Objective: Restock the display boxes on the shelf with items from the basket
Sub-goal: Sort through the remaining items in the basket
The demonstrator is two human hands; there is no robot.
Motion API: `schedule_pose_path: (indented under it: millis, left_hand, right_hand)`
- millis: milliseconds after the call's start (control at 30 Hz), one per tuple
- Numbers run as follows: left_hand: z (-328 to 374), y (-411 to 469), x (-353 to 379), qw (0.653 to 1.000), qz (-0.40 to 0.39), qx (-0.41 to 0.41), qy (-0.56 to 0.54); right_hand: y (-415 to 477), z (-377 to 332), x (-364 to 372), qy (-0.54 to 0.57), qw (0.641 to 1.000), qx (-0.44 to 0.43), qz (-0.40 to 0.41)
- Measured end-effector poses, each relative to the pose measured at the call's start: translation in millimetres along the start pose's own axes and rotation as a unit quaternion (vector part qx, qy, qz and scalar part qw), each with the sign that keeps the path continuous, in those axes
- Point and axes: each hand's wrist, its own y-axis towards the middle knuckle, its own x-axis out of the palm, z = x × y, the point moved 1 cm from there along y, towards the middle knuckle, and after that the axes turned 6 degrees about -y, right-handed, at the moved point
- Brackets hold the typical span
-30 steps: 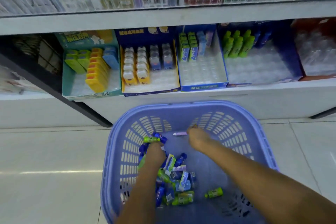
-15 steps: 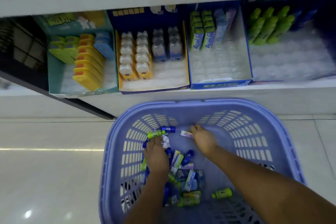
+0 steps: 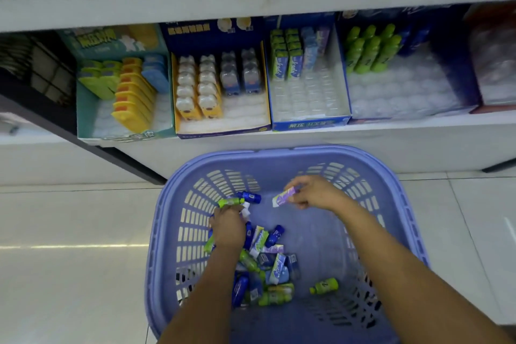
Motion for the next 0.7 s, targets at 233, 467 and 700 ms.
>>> schedule_pose_path:
  millis: [233, 467, 700]
  left_hand:
    - [66.3, -18.3, -64.4, 0.931, -0.101, 0.020, -0.350]
    - [126.5, -61.0, -136.1, 0.832, -0.137, 0.129, -0.522]
    - [141.2, -70.9, -170.6, 0.774, -0.091, 0.104, -0.618]
  right_hand:
    - [-58.4, -40.2, -39.9, 0.295, 0.952, -0.056, -0.064]
    - [-109.0, -70.8, -78.3, 0.340, 0.923, -0.182, -0.015]
    - [-114.2, -128.0, -114.8, 0.169, 0.894, -0.283, 0.304]
